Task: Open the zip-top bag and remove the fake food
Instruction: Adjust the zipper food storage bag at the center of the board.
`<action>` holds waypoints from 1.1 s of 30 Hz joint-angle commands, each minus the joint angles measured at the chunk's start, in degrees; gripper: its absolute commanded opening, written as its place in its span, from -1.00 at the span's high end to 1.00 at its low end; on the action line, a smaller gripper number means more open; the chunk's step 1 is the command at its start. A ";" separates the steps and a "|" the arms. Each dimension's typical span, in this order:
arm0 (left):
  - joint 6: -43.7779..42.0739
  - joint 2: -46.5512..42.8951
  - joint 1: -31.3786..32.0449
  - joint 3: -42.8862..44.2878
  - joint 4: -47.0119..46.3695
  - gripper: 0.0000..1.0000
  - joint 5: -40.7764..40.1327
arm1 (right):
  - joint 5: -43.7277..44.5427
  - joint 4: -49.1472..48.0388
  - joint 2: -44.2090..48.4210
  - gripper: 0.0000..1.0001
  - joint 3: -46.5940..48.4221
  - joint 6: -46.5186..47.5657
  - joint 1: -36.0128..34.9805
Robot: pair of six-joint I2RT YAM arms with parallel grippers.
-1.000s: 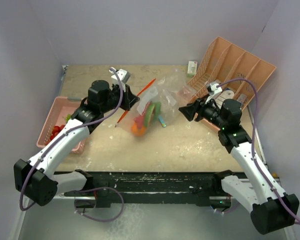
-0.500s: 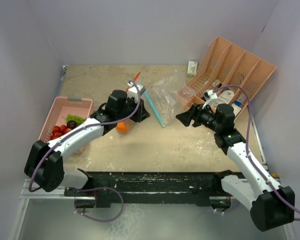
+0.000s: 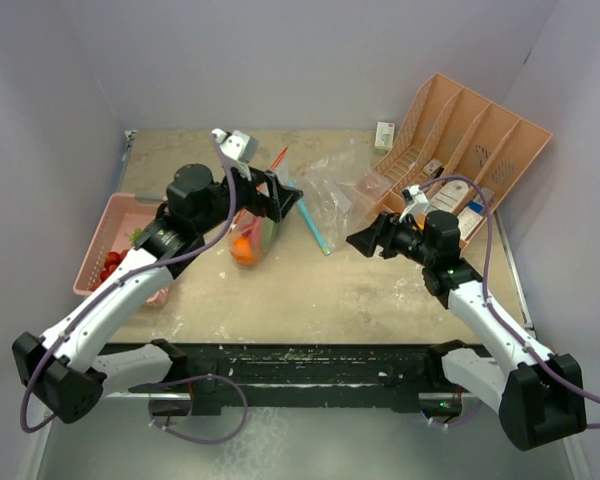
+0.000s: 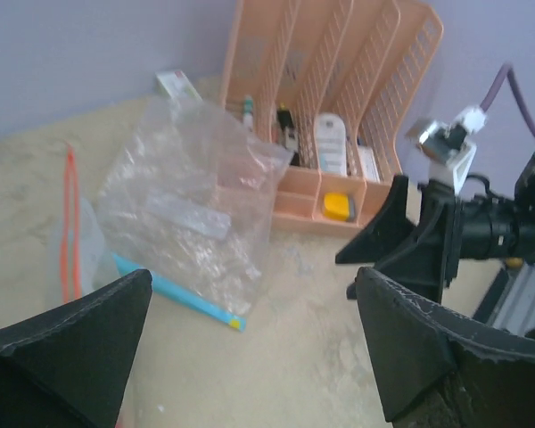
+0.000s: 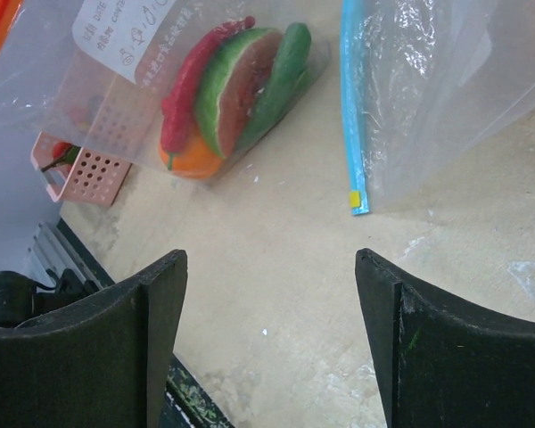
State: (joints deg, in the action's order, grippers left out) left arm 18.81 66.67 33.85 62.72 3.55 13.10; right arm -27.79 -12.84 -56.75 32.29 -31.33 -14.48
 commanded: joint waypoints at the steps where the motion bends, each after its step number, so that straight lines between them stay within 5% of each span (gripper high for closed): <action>1: -5.86 -3.26 0.32 4.64 3.04 -0.99 -10.88 | -1.55 -4.12 -0.03 -0.57 0.05 -0.73 -0.46; 8: -9.39 2.14 0.60 7.41 15.55 -0.98 -26.94 | -1.32 -3.80 -0.07 -0.47 0.08 -0.37 -0.53; 16: -8.42 6.51 0.96 6.19 17.58 -0.62 -29.51 | -1.61 -4.02 -0.34 -0.42 0.16 -0.73 -0.55; 26: -5.04 7.22 1.04 6.19 13.63 0.98 -16.92 | -1.58 -3.55 0.23 -0.41 0.26 -0.88 -0.55; 33: 3.00 6.73 0.99 7.62 5.34 1.00 0.54 | -0.61 -1.95 1.36 -0.40 0.44 -0.31 -0.55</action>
State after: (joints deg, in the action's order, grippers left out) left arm 15.66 74.26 34.59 68.53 18.68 0.99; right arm -28.08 -14.00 -57.21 32.21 -31.81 -14.72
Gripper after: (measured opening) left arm 0.010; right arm 0.703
